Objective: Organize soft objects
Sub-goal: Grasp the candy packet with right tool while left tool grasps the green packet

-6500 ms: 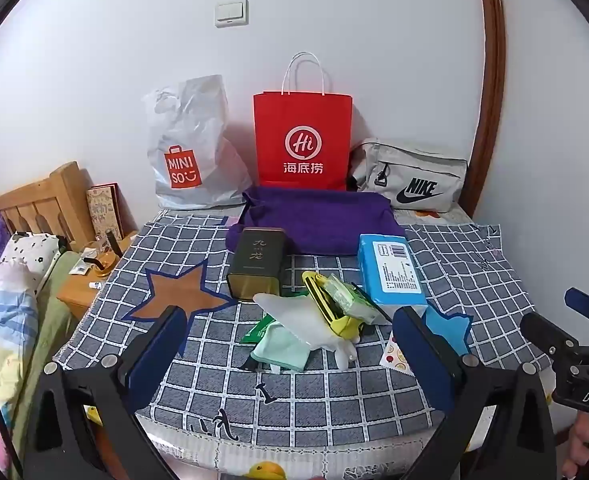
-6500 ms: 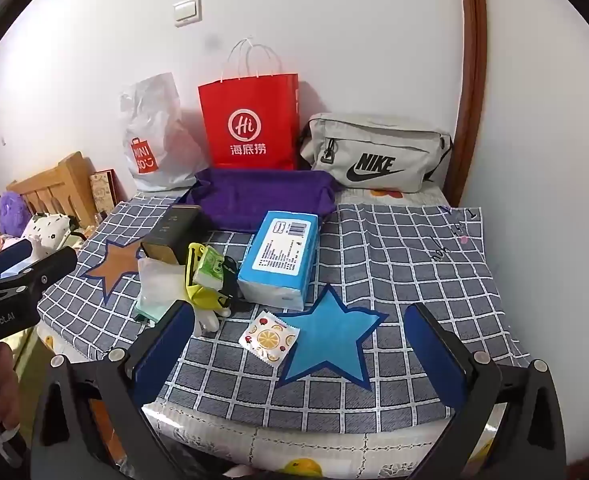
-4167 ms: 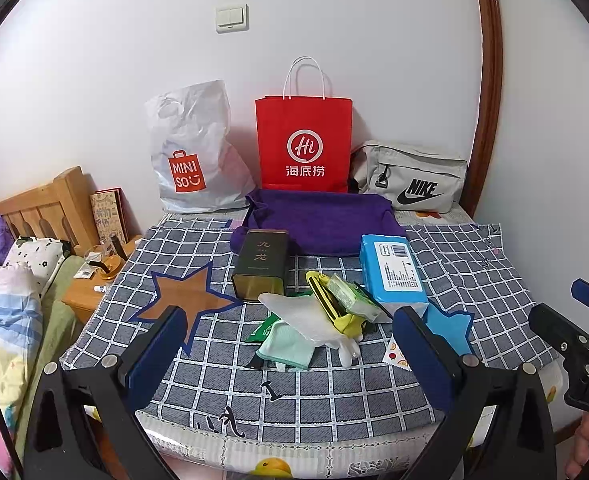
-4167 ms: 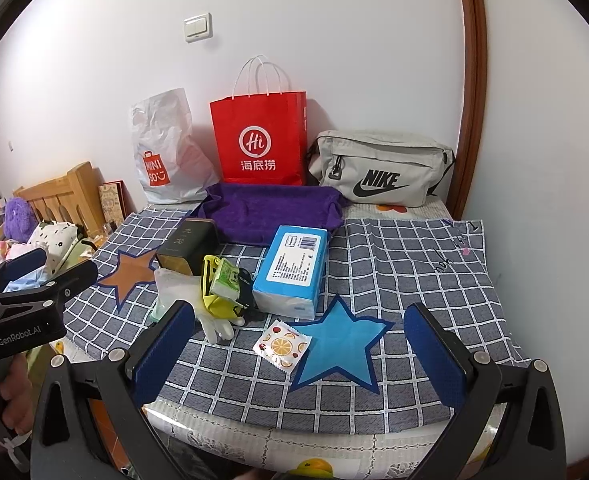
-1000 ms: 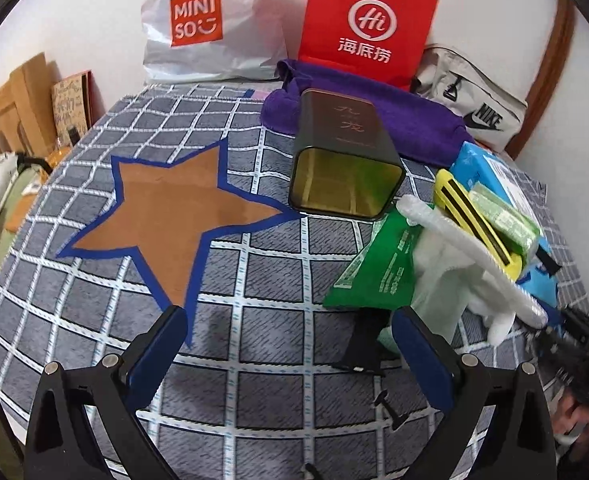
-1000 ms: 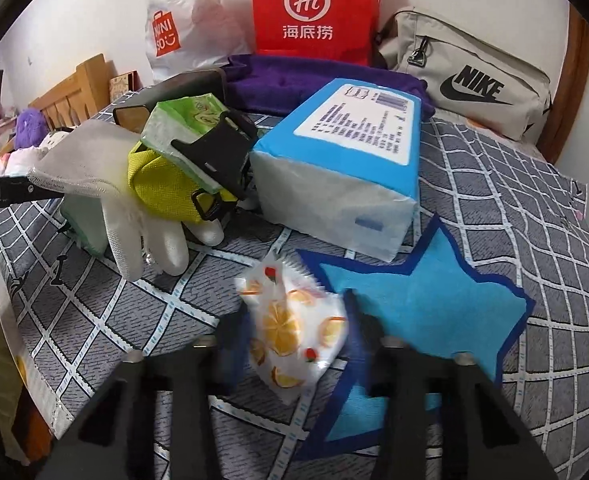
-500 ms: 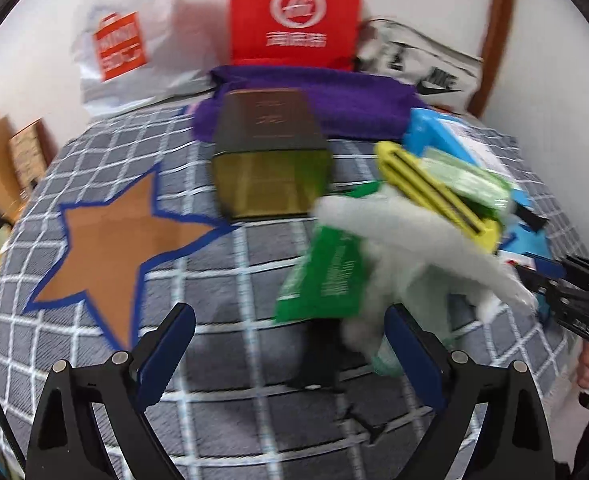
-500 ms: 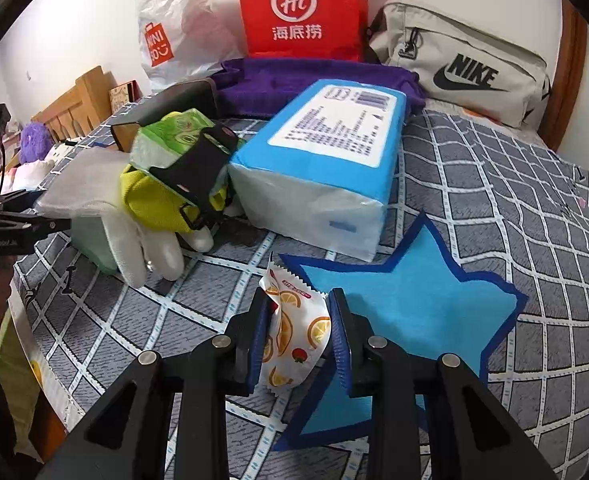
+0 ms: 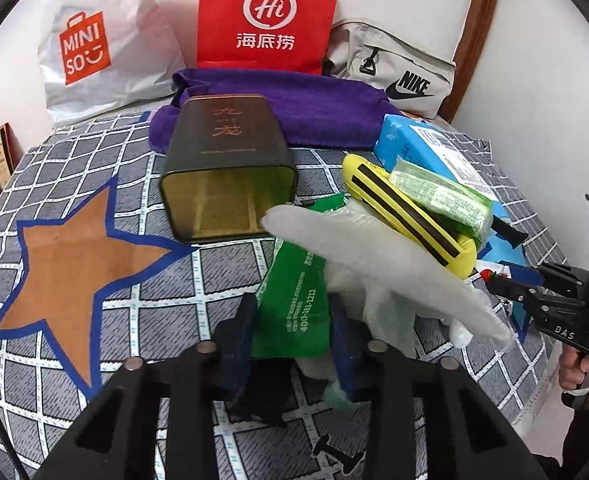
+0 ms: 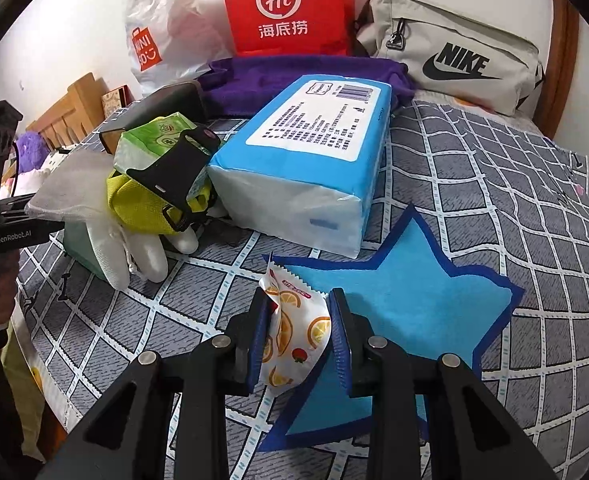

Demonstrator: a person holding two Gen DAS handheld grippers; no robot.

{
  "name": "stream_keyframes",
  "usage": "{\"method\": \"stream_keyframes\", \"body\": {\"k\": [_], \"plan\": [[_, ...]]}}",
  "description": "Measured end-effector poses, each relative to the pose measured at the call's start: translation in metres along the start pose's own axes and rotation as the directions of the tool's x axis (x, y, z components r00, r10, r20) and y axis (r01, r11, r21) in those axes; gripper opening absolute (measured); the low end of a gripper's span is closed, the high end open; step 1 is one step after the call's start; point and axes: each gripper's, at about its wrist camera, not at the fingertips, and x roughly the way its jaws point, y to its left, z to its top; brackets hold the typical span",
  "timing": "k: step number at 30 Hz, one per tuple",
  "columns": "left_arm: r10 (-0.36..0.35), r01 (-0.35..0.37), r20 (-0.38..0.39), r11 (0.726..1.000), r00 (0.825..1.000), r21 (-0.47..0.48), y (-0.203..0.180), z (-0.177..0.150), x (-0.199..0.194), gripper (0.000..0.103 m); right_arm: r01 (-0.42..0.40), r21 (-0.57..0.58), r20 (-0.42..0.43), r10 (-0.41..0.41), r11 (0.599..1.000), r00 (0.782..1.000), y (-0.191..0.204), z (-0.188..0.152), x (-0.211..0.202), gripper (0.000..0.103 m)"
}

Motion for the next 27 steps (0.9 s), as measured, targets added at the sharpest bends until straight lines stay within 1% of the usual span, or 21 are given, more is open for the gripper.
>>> {"method": "stream_keyframes", "body": {"k": [2,4,7,10,11,13,16,17,19,20,21,24,27], "plan": [[-0.002,0.002,0.004,1.000,1.000,-0.011,0.003,-0.002,-0.004,0.031,0.001,-0.001,0.000,-0.001,1.000,1.000,0.000,0.000,0.000,0.030],[0.017,-0.017,0.011,1.000,1.000,-0.007,0.005,-0.004,-0.010,0.030,0.000,0.000,0.000,0.000,1.000,1.000,0.000,0.000,0.000,0.030],[0.037,-0.037,0.019,0.999,0.999,-0.029,0.011,-0.004,-0.020,0.030,0.000,-0.001,-0.002,0.000,1.000,1.000,0.001,0.000,-0.001,0.030],[0.035,-0.034,0.020,0.998,0.999,-0.051,0.022,-0.009,-0.033,0.029,-0.002,0.000,-0.003,0.002,1.000,1.000,0.001,-0.001,-0.002,0.030],[0.045,-0.044,0.018,0.998,0.999,-0.054,0.024,-0.011,-0.035,0.029,-0.002,-0.002,-0.003,0.002,1.000,1.000,0.002,-0.001,-0.003,0.030],[0.095,-0.095,0.010,0.994,0.995,-0.058,0.030,-0.014,-0.039,0.029,-0.005,-0.003,0.000,0.005,1.000,1.000,0.003,-0.002,-0.003,0.030],[0.091,-0.092,-0.017,0.993,0.996,-0.068,0.037,-0.017,-0.034,0.030,-0.009,-0.005,-0.003,0.009,1.000,1.000,0.004,-0.002,-0.002,0.030],[0.091,-0.093,-0.028,0.993,0.995,-0.072,0.038,-0.016,-0.030,0.031,-0.010,-0.008,-0.004,0.010,1.000,1.000,0.005,-0.002,-0.002,0.030],[0.097,-0.100,-0.044,0.992,0.994,-0.071,0.036,-0.014,-0.021,0.043,-0.009,-0.010,-0.004,0.009,1.000,1.000,0.006,-0.002,-0.002,0.030],[0.105,-0.108,-0.046,0.992,0.993,-0.064,0.034,-0.012,-0.017,0.055,-0.011,-0.010,-0.005,0.011,1.000,1.000,0.005,-0.002,-0.002,0.030],[0.111,-0.113,-0.045,0.992,0.993,-0.058,0.032,-0.012,-0.015,0.064,-0.010,-0.011,-0.006,0.010,1.000,1.000,0.005,-0.002,-0.003,0.030],[0.113,-0.115,-0.037,0.992,0.993,-0.056,0.029,-0.005,-0.008,0.066,-0.004,-0.007,-0.003,0.004,1.000,1.000,0.005,-0.002,-0.005,0.030],[0.147,-0.150,-0.053,0.987,0.988,-0.056,0.031,-0.001,0.003,0.066,0.002,-0.003,0.001,-0.002,1.000,1.000,0.004,-0.001,-0.006,0.030]]}}
